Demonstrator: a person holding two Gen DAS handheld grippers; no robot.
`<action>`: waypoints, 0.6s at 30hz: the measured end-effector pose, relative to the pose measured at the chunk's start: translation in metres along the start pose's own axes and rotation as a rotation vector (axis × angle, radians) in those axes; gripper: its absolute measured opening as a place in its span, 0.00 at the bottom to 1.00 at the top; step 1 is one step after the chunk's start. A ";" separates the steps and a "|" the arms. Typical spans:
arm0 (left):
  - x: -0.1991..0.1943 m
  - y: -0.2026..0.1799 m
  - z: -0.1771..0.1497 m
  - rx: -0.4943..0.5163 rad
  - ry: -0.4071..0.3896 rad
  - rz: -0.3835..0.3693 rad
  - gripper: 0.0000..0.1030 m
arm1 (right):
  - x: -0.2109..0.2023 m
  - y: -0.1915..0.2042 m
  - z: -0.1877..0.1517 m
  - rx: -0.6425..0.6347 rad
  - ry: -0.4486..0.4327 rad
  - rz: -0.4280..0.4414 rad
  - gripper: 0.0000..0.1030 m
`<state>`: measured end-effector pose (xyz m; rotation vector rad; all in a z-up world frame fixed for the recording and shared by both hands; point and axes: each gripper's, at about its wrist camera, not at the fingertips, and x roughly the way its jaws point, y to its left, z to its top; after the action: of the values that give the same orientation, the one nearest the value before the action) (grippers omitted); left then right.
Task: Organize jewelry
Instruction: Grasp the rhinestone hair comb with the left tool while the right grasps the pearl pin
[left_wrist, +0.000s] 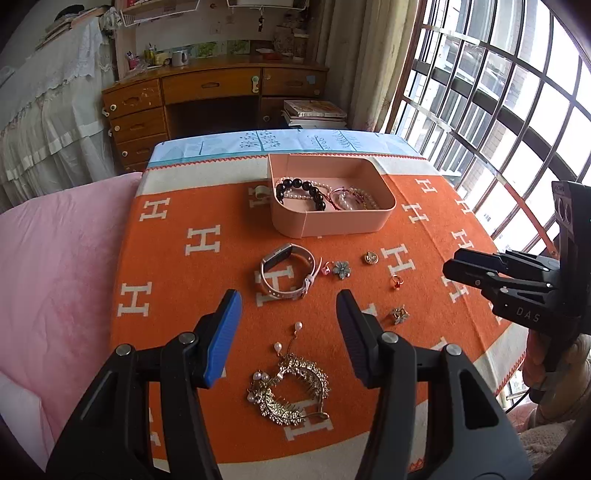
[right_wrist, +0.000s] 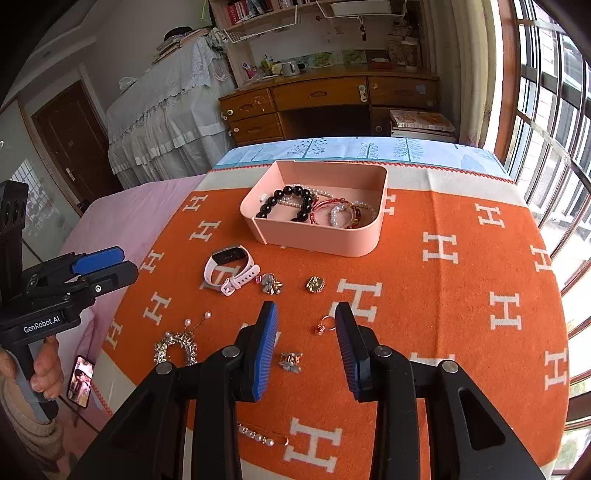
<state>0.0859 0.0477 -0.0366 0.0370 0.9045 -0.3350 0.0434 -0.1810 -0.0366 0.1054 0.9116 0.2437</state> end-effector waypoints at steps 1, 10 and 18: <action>0.000 0.000 -0.005 0.007 0.005 -0.001 0.49 | 0.000 0.001 -0.004 -0.004 0.002 0.004 0.32; 0.019 -0.007 -0.045 0.057 0.057 -0.019 0.49 | 0.008 0.004 -0.037 -0.047 0.026 0.063 0.32; 0.050 -0.005 -0.069 0.081 0.091 -0.013 0.49 | 0.029 -0.007 -0.065 -0.071 0.075 0.081 0.33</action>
<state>0.0601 0.0415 -0.1177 0.1217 0.9819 -0.3841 0.0096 -0.1814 -0.1000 0.0680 0.9729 0.3571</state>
